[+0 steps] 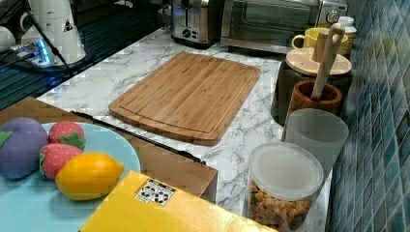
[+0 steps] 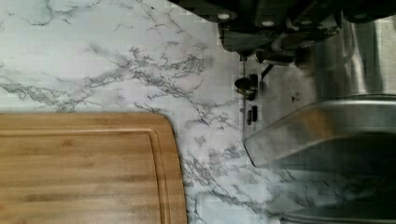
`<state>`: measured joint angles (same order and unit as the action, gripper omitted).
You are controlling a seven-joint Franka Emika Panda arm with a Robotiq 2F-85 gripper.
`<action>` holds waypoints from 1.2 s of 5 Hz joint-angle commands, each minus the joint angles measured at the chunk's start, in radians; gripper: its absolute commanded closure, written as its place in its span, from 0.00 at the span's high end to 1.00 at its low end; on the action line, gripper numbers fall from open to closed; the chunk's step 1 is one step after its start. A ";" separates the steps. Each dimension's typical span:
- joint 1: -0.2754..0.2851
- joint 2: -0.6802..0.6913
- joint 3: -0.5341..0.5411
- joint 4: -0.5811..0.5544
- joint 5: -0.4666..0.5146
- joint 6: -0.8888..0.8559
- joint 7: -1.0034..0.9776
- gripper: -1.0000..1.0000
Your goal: Turn on the toaster.
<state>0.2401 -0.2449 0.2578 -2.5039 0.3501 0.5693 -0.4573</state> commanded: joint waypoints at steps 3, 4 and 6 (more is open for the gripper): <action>0.053 0.007 0.003 0.047 0.102 0.009 -0.139 0.00; -0.019 0.022 0.089 0.052 0.091 0.017 -0.119 0.00; -0.041 0.166 0.106 0.044 -0.068 0.093 0.056 0.00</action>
<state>0.2397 -0.1670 0.3594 -2.5000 0.3313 0.6299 -0.5068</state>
